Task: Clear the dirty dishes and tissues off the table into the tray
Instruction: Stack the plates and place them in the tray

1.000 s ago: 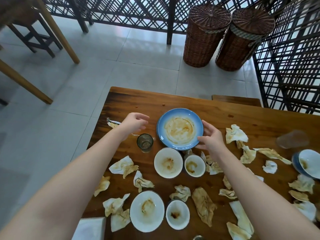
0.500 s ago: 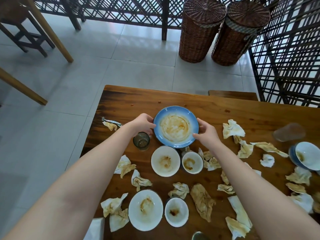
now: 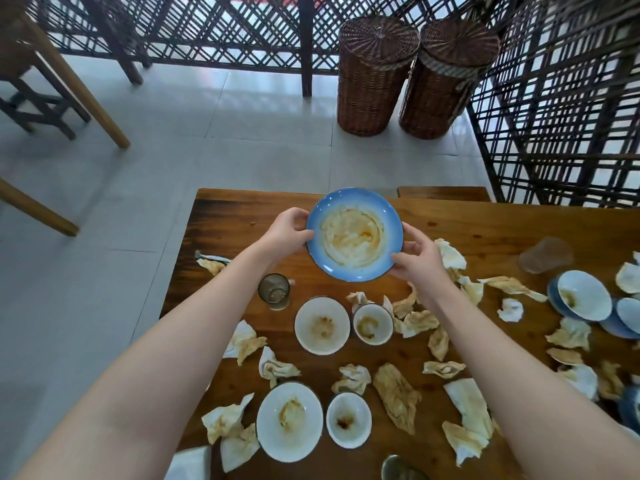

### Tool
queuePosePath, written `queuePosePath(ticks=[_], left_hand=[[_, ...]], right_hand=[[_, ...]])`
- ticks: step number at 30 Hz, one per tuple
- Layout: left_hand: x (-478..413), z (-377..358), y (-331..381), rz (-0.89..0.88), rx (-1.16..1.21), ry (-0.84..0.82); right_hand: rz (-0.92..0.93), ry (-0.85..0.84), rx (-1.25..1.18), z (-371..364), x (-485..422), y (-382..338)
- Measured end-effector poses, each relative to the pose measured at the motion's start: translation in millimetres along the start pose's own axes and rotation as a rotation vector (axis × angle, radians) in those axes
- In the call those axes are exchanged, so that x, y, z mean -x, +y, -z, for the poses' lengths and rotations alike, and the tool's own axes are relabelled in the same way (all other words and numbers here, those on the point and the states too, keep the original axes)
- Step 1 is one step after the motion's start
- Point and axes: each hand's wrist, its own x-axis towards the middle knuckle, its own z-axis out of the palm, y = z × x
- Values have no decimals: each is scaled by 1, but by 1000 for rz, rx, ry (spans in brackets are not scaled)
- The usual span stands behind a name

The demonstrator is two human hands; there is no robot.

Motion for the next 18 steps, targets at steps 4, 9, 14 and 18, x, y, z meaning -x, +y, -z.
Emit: queuePosePath(ticks=[4, 9, 14, 18], left_hand=[[27, -15, 17, -32, 115, -87], [70, -45, 29, -20, 212, -134], [119, -86, 45, -51, 219, -170], [163, -132, 63, -85, 227, -193]], right_hand=[[33, 19, -14, 26, 27, -14], [41, -5, -23, 68, 68, -9], [70, 7, -86, 115, 118, 9], [70, 27, -132, 166, 161, 28]])
